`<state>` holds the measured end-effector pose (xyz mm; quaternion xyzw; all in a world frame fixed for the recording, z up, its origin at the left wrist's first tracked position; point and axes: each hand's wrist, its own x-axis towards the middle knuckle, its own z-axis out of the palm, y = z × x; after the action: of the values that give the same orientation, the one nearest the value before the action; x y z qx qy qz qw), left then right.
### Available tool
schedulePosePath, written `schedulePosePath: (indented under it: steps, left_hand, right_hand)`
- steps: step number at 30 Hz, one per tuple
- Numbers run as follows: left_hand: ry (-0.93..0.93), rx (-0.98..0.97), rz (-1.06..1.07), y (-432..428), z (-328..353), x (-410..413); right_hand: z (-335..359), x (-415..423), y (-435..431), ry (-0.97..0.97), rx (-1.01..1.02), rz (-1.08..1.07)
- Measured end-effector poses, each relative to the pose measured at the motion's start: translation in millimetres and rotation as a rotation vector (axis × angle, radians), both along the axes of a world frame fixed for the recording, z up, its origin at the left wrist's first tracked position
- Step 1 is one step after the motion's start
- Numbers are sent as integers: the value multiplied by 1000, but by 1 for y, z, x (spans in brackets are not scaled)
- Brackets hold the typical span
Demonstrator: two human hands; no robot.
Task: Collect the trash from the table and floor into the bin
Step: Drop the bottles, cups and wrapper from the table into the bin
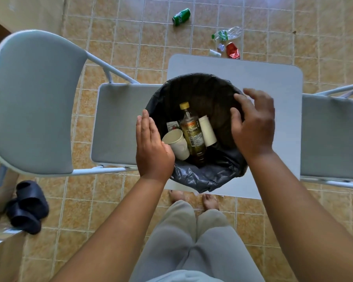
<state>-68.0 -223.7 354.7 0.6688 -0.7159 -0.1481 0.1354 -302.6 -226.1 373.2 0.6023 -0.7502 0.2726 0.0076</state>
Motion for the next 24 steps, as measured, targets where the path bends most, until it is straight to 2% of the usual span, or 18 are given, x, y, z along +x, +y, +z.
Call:
schedulePosePath:
  steps: [2,5,15,19,24]
  left_hand:
    - [24,-22,0,-1,0,0]
    - [85,-51,-10,-5,0,0]
    - [176,-60,-18,-7,4,-2]
    - [183,-103,-150,3,13,-9]
    - [204,-136,-322,49,22,-28]
  right_hand:
    - [-3,-6,19,-49,134,-61]
    - [-9,-6,32,-225,279,-71]
    - [-12,-6,43,-265,216,-123]
    - [-7,-3,80,-304,135,-233]
    - [3,-2,166,-280,32,-438]
